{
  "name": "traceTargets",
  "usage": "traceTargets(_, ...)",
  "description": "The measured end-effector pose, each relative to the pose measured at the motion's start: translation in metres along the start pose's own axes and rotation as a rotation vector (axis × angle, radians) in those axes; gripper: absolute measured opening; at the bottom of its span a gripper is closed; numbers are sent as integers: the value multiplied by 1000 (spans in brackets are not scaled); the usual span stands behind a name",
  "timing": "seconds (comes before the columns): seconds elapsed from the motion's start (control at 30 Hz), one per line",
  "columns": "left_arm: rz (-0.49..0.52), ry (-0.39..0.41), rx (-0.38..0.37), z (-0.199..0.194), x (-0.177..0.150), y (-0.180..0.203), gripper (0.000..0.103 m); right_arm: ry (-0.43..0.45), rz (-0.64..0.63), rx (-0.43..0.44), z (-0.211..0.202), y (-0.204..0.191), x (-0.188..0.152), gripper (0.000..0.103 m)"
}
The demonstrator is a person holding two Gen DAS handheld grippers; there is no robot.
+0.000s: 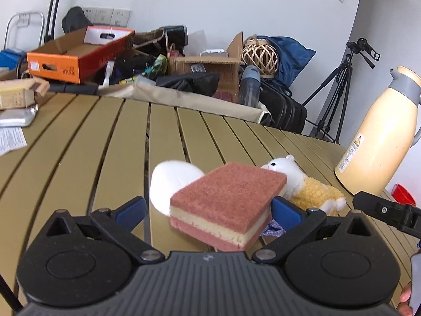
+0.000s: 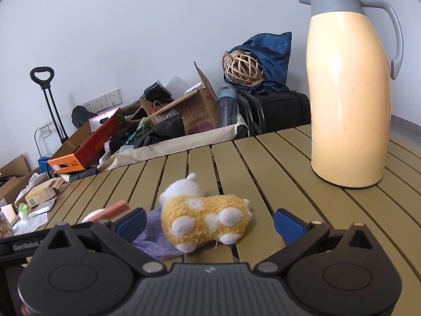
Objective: Collect trash
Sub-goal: 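Reach the left tool to the pink sponge while the right tool reaches the yellow plush sheep, then close the left gripper on the pink sponge while the right gripper grasps the yellow plush sheep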
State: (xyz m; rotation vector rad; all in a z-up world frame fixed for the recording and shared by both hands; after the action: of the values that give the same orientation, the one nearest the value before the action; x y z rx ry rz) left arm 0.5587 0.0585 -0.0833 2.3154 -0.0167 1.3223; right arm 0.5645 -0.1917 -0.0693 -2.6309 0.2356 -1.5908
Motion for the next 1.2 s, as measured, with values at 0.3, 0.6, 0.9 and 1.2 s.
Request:
traceTargets(0.3,37,-14,-11,3,-4,7,101,-17,19,-10,3,3,-4,103)
traceTargets(0.6,83,7,-35,-1,-7,18,71,-30,18,-9,7,3,-5,103)
traceTargets(0.9,120,85,-27,-19,0,27,66,-36,35,-5,10,6,-4,103)
traceTargets(1.2,135,50,-25,-24,2,28,66,-40,35,-6,12,5,-5,103)
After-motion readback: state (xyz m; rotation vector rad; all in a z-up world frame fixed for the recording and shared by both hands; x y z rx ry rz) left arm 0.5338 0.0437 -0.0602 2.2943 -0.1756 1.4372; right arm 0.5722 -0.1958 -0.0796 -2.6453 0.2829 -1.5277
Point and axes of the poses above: each gripper's, at about its wrist camera, not at the fingertips, and z roughly the way its jaws point, y to its right, x to its top, the point moved 6 cm from there along z, roughly the way its jaws point, and after that the axes turned 15 degrees about -x, right-handed, at the moved point
